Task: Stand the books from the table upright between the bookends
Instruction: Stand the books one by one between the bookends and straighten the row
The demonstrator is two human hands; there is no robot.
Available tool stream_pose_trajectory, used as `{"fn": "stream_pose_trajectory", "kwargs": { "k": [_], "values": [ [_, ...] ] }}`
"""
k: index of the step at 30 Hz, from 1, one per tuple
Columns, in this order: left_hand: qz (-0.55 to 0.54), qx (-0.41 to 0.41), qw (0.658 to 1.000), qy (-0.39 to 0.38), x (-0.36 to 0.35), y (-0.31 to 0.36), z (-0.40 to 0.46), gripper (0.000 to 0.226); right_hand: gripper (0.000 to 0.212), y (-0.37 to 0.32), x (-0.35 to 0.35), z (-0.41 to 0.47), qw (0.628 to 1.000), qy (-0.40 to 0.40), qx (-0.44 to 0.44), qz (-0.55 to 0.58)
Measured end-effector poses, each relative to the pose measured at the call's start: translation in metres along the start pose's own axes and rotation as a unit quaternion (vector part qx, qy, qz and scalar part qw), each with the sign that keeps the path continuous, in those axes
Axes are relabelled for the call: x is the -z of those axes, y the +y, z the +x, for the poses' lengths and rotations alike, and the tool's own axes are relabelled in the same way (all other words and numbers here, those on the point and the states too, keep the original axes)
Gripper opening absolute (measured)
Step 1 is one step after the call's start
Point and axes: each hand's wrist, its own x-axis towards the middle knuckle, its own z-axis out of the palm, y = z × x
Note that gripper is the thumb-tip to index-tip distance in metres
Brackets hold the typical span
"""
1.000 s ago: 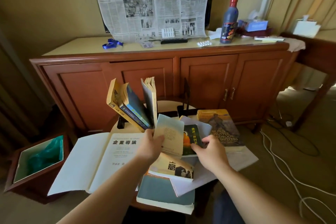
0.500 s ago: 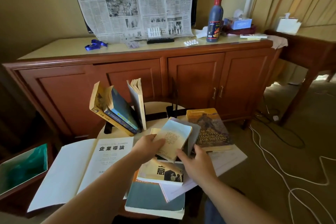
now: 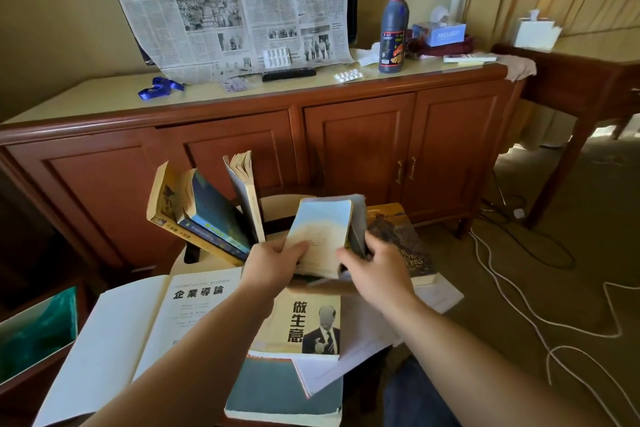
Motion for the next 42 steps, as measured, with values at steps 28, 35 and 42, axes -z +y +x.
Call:
{"fn": "stream_pose_trajectory", "kwargs": {
  "k": [28,35,42],
  "values": [
    [0.182,-0.077,0.98,-0.017,-0.053,-0.019,0.027,0.022,0.061,0.069,0.042,0.046,0.976,0.113,0.066,-0.171],
    [0.424,-0.005,0.906,0.003,0.005,-0.063,0.006,0.077,0.036,0.076,0.009,-0.003,0.935,0.186,0.246,-0.177],
    [0.359,0.04,0.932,0.0,0.02,-0.057,-0.006,0.078,0.025,0.068,-0.023,-0.035,0.986,-0.047,0.095,-0.127]
  ]
}}
